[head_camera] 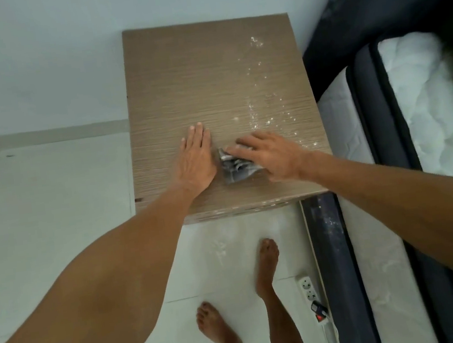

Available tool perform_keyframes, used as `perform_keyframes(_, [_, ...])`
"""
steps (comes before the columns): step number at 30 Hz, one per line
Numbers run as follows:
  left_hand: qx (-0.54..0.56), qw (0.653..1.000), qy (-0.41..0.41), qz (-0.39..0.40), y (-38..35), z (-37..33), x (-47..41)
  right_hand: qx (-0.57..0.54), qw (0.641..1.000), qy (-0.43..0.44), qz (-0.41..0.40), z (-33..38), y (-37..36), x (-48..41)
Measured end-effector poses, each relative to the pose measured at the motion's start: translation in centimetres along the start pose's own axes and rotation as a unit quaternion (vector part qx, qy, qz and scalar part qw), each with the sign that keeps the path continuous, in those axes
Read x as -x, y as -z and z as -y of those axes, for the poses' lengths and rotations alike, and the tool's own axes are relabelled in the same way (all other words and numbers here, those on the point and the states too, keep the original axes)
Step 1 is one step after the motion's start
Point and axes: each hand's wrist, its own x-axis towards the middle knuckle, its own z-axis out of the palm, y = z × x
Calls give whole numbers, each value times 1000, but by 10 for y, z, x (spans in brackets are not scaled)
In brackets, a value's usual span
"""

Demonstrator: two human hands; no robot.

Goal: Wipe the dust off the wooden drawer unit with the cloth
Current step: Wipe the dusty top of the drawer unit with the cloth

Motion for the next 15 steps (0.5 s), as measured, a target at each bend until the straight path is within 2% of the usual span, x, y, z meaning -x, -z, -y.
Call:
perform_keyframes(9, [3,999,33,-25,-11,-25,-91,-27,990,-119,-74,-186,30,-69])
perform_keyframes(15, [-45,996,55,-61,-25,-27,-120,-20,978,-169,-120,-266,28,-134])
